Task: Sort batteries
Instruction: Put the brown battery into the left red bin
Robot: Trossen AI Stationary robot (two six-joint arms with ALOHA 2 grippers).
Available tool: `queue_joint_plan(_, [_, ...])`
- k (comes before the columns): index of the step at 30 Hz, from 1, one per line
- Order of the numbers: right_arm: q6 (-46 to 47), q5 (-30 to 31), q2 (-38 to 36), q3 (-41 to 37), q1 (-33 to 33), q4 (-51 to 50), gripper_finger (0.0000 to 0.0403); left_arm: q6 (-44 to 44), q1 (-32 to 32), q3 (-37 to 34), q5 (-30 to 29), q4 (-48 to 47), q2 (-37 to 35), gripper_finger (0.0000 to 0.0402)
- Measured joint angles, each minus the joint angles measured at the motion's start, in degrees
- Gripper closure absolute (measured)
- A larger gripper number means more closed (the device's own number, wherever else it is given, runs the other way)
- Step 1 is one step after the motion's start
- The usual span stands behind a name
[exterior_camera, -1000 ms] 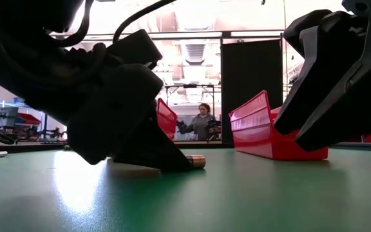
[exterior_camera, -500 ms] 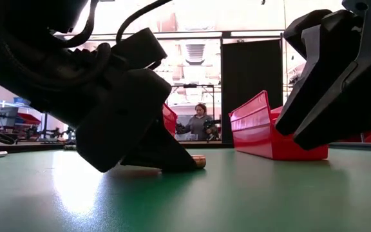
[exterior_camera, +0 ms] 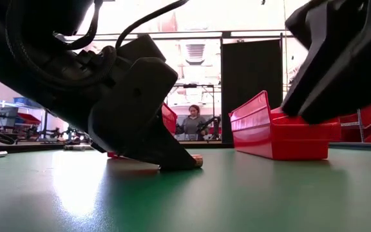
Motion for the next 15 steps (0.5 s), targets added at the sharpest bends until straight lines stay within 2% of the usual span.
queue_joint_plan(7, [0.4, -0.7, -4.7, 0.0, 1.7, -0.9, 0.0320, 0.6, 0.1, 0.0, 3.3, -4.3, -2.8, 0.0372])
queue_joint_plan(11, [0.4, -0.1, -6.6, 0.0, 3.0, -0.9, 0.0328, 5.3, 0.0, -0.5, 5.4, -6.8, -7.5, 0.0372])
queue_joint_plan(15, [0.4, -0.1, -6.9, 0.0, 3.6, -1.0, 0.0334, 8.3, -0.3, -0.6, 6.7, -12.2, -15.1, 0.0372])
